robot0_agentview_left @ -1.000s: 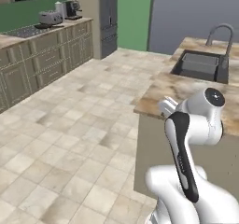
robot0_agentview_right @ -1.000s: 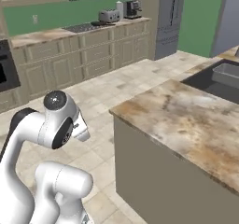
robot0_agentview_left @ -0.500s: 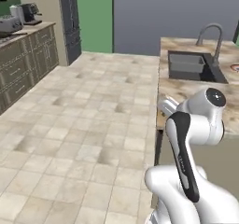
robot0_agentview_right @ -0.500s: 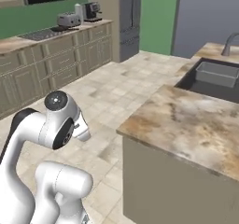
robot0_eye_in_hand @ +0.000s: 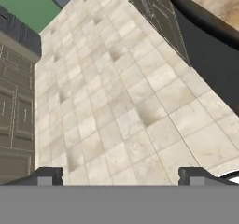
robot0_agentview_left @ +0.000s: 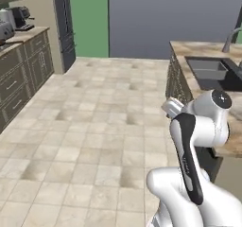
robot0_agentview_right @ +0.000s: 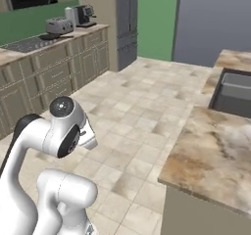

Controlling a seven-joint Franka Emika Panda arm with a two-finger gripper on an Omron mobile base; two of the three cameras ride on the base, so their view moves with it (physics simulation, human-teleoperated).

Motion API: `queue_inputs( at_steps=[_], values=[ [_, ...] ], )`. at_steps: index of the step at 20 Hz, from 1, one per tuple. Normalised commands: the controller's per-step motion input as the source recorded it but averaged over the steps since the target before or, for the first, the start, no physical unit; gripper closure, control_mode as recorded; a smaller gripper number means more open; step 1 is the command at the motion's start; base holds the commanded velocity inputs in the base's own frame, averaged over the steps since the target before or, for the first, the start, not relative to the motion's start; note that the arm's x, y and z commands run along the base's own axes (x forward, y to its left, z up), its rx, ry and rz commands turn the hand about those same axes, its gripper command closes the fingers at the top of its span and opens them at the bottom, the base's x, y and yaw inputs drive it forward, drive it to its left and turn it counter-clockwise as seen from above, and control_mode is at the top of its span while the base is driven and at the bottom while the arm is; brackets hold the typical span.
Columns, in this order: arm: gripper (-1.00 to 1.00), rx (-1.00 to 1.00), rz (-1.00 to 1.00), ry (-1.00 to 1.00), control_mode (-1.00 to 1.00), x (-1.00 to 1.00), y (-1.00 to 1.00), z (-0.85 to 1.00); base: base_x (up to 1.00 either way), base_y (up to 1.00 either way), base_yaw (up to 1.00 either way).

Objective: Take the chicken drumsticks from the pan and place one on each plate on the dining counter.

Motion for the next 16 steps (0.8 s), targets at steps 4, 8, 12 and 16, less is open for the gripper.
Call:
queue_inputs(
  at_steps=[4,8,12,16],
  values=[
    [-1.00,0.00,0.00,0.00,1.00,0.00,0.00,0.00,1.00,1.00,0.07],
    [-1.00,0.00,0.00,0.00,1.00,0.00,0.00,0.00,1.00,0.99,0.22],
    [-1.00,0.00,0.00,0.00,1.00,0.00,0.00,0.00,1.00,0.70,0.28],
    [-1.00,0.00,0.00,0.00,1.00,0.00,0.00,0.00,1.00,0.41,0.34]
  ],
)
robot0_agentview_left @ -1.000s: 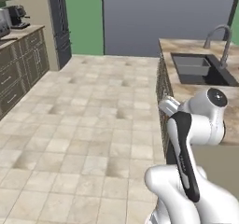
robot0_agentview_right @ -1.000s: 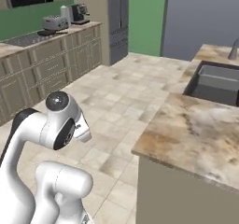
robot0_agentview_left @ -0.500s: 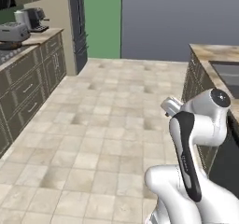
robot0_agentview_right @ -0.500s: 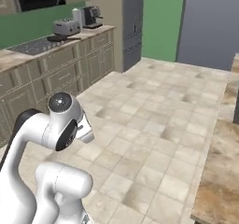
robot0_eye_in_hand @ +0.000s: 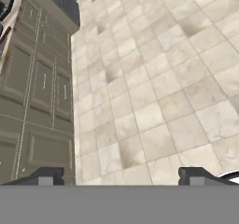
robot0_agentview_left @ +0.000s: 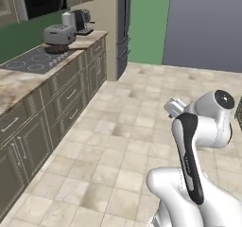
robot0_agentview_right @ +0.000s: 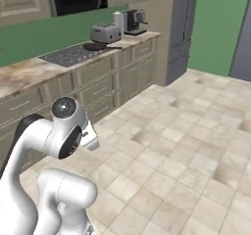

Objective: Take the chicken drumsticks from the pan and place one on each plate on the dining counter.

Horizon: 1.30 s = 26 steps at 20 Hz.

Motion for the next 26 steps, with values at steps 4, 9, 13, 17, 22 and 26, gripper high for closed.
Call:
queue_inputs(
  at_steps=[4,9,13,17,22,26],
  values=[
    [-1.00,0.00,0.00,0.00,1.00,0.00,0.00,0.00,1.00,-0.03,0.36],
    [-1.00,0.00,0.00,0.00,1.00,0.00,0.00,0.00,1.00,-0.37,0.40],
    [-1.00,0.00,0.00,0.00,1.00,0.00,0.00,0.00,1.00,-0.68,0.35],
    [-1.00,0.00,0.00,0.00,1.00,0.00,0.00,0.00,1.00,-0.75,0.35],
    [-1.00,0.00,0.00,0.00,1.00,0.00,0.00,0.00,1.00,-0.72,0.37],
    [-1.00,0.00,0.00,0.00,1.00,0.00,0.00,0.00,1.00,-0.68,0.36]
  ],
)
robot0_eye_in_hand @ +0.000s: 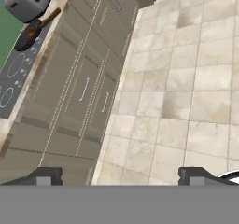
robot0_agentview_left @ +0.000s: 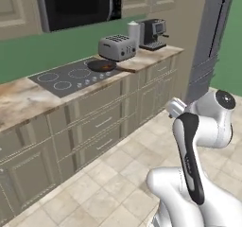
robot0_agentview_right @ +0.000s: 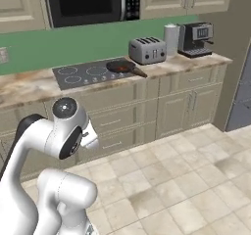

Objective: Take the chicken drumsticks from the pan and place one on each plate on the dining counter.

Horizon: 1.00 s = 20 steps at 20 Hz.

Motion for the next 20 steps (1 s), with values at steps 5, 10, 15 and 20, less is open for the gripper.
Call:
queue_inputs(
  at_steps=[5,10,15,20],
  values=[
    [-1.00,0.00,0.00,0.00,1.00,0.00,0.00,0.00,1.00,-0.58,0.37],
    [-1.00,0.00,0.00,0.00,1.00,0.00,0.00,0.00,1.00,-0.46,0.36],
    [-1.00,0.00,0.00,0.00,1.00,0.00,0.00,0.00,1.00,-0.34,0.35],
    [-1.00,0.00,0.00,0.00,1.00,0.00,0.00,0.00,1.00,-0.24,0.36]
  ],
)
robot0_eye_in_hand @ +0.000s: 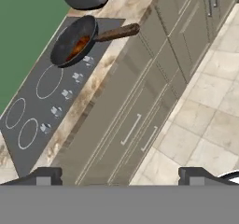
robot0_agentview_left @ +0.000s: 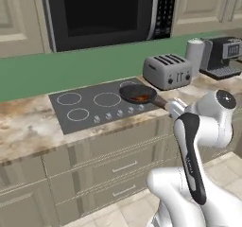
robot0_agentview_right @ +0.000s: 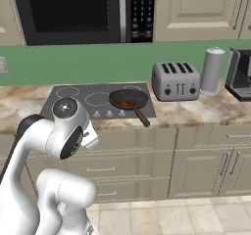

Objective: Take the chicken drumsticks from the pan and place one on each plate on the dining counter.

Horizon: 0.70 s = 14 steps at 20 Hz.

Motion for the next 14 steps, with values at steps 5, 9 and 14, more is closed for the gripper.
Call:
queue_inputs(
  at_steps=[5,9,14],
  values=[
    [-1.00,0.00,0.00,0.00,1.00,0.00,0.00,0.00,0.86,-0.23,0.39],
    [-1.00,0.00,0.00,0.00,1.00,0.00,0.00,0.00,0.45,-0.15,0.31],
    [-1.00,0.00,0.00,0.00,1.00,0.00,0.00,0.00,0.14,-0.30,0.28]
  ],
)
